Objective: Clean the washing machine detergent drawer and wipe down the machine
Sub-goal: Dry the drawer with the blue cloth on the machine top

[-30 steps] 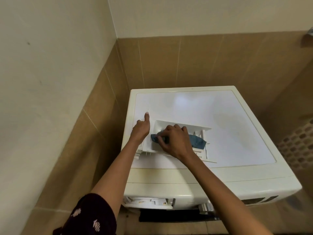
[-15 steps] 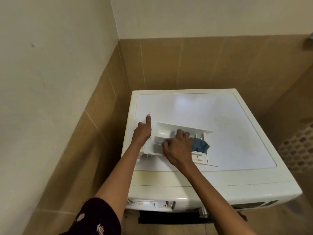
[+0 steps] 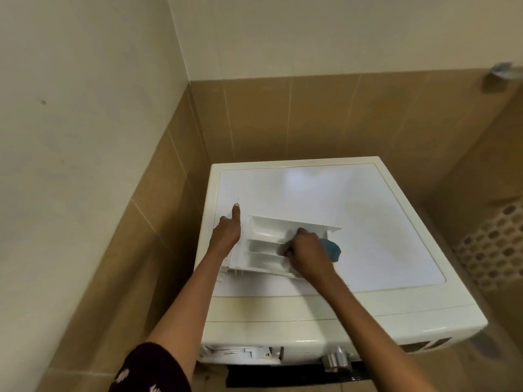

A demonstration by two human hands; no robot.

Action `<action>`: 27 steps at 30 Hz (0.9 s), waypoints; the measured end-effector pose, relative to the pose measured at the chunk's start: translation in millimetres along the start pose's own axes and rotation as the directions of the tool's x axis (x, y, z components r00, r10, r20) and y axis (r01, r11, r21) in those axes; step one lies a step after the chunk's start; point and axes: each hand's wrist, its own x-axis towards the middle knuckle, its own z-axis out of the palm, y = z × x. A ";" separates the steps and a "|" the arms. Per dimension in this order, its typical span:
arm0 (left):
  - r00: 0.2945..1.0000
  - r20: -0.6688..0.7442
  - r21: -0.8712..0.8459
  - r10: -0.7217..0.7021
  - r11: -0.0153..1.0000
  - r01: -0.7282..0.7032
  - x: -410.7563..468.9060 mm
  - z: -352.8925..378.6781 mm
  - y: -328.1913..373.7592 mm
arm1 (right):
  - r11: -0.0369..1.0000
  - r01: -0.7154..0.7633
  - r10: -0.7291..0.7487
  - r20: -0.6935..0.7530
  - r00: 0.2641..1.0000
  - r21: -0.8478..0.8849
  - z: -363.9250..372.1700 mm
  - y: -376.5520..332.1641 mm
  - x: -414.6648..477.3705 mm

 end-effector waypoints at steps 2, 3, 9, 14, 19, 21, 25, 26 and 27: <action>1.000 -0.004 -0.012 0.002 1.000 -0.002 1.8 0.2 -0.7 | 0.992 0.095 -0.092 -0.038 0.995 0.079 8.6 -26.3 0.9; 1.000 -0.005 -0.017 0.001 1.000 -0.001 2.5 0.6 -1.0 | 0.985 0.137 -0.134 -0.041 0.990 0.102 9.3 -32.3 -0.4; 1.000 0.008 -0.019 0.006 1.000 -0.006 2.3 -0.2 -1.7 | 0.960 0.104 -0.103 -0.018 0.995 0.260 -21.0 21.2 -10.9; 1.000 -0.001 0.001 0.003 1.000 -0.003 1.3 0.5 -1.6 | 0.776 -0.134 0.281 -0.148 0.948 0.616 -55.2 41.9 -10.7; 1.000 0.003 -0.013 0.002 1.000 -0.002 1.7 -0.4 -2.6 | 0.640 0.006 0.265 -0.229 0.937 0.768 -49.1 -5.4 20.0; 1.000 -0.004 -0.019 -0.006 1.000 0.006 1.8 0.6 -2.0 | 0.809 0.004 0.076 -0.112 0.991 0.588 -24.9 -30.2 32.0; 1.000 -0.012 -0.020 -0.004 1.000 0.004 -0.4 -0.1 -0.5 | 0.978 0.111 -0.131 0.102 0.986 0.178 9.9 -37.1 36.5; 1.000 -0.012 -0.020 -0.006 1.000 0.006 -1.2 -1.1 -0.5 | 0.989 0.072 -0.087 0.118 0.989 0.130 6.4 -23.6 35.9; 1.000 -0.014 -0.016 -0.007 1.000 0.007 -0.8 -1.4 -1.0 | 0.995 0.007 -0.021 0.136 0.991 0.102 0.4 -7.9 35.1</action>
